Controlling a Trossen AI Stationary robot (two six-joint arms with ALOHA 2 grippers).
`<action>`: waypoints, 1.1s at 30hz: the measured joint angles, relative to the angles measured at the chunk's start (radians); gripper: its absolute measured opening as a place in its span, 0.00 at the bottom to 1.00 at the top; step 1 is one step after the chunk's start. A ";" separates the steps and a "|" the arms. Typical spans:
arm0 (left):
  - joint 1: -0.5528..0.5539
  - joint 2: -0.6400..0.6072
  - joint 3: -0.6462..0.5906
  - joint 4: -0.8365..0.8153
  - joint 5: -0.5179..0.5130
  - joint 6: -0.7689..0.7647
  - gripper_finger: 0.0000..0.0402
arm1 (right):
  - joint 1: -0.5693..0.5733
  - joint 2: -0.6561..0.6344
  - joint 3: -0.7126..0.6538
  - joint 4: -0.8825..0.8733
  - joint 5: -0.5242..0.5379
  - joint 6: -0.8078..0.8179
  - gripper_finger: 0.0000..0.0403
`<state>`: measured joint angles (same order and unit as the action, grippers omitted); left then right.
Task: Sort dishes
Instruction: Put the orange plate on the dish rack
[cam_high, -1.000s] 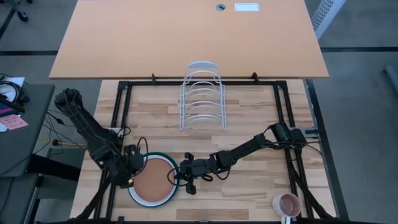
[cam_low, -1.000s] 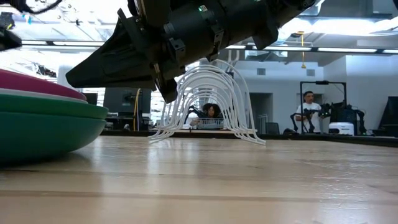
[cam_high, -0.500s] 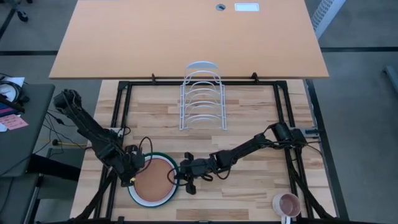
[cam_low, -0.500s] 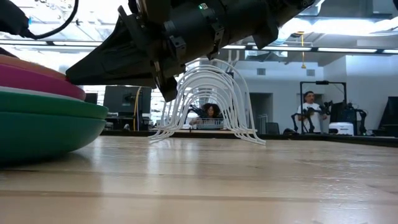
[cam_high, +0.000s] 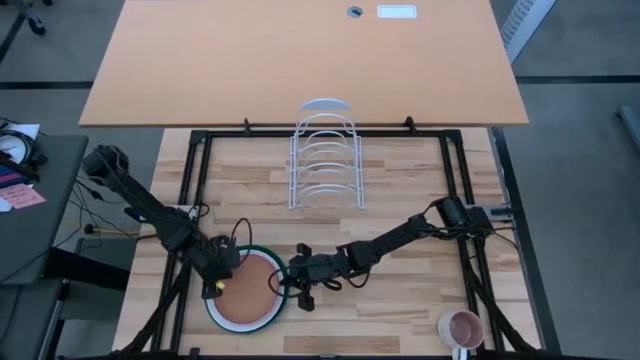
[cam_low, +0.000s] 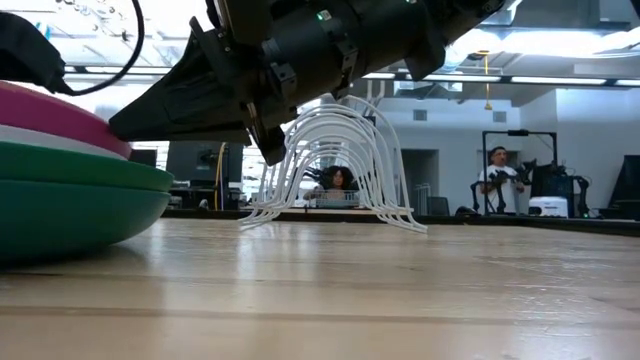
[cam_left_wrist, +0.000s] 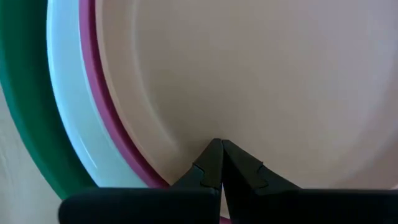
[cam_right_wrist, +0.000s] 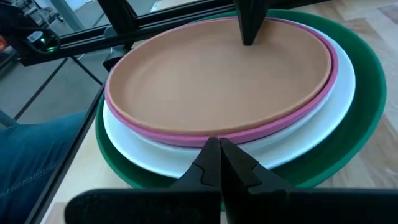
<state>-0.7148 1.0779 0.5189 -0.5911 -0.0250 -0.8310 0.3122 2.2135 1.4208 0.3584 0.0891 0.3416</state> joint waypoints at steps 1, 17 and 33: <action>0.004 0.000 -0.001 0.000 0.005 0.003 0.00 | 0.000 0.000 0.000 0.000 0.000 0.000 0.00; 0.060 0.004 -0.007 0.136 0.013 0.140 0.00 | 0.000 0.001 -0.001 -0.011 -0.005 -0.002 0.00; 0.089 0.005 -0.007 0.223 -0.020 0.232 0.00 | -0.001 0.002 -0.001 -0.011 0.002 0.000 0.00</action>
<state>-0.6258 1.0832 0.5121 -0.3683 -0.0452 -0.5987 0.3115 2.2150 1.4200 0.3470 0.0906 0.3420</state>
